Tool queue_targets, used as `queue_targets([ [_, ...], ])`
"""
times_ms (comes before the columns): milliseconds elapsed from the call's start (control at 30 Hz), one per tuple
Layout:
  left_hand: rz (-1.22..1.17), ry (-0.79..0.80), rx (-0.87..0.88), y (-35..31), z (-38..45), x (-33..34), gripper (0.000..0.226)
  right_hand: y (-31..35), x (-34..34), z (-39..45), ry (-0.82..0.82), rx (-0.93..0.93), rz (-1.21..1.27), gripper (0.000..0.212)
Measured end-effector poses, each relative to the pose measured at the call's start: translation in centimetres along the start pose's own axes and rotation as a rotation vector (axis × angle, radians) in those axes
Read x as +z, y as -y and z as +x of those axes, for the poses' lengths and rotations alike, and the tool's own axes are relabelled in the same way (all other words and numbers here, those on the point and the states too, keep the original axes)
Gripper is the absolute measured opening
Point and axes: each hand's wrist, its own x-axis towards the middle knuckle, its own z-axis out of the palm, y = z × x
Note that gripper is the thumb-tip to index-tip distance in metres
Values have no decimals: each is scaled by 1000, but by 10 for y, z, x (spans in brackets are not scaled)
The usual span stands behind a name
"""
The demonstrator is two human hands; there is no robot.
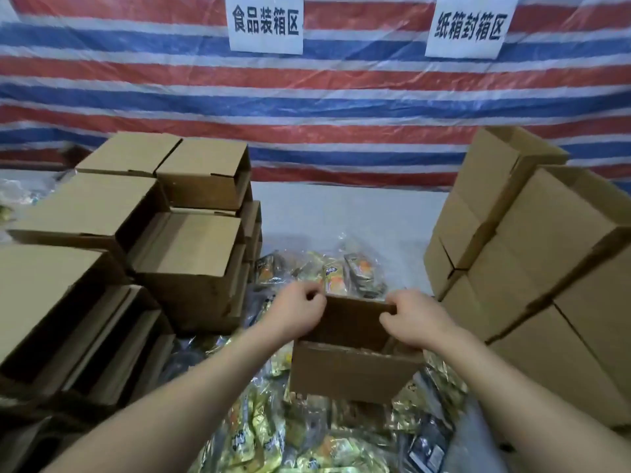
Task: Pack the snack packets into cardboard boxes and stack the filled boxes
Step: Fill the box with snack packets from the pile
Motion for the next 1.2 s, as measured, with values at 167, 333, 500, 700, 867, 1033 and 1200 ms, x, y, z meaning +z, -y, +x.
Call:
queue_targets([
  [167, -29, 44, -114, 70, -37, 63, 18, -10, 87, -32, 76, 24, 14, 15],
  [333, -50, 53, -138, 107, -59, 86, 18, -2, 129, -47, 92, 4, -21, 15],
  [500, -48, 80, -166, 119, -61, 88, 17, 6, 137, -49, 56, -22, -55, 14],
  [700, -114, 70, -249, 132, -70, 87, 20, 20, 142, -46, 67, -64, -101, 15],
  [867, -88, 54, -196, 124, -69, 84, 20, 14, 133, -47, 88, -53, -87, 12],
  [1033, -41, 74, -151, 125, -82, 87, 18, 8, 148, -63, 116, -28, -59, 10],
  [1200, -38, 84, -147, 130, -93, 99, 17, 0, 168, -75, 113, 1, 40, 7],
])
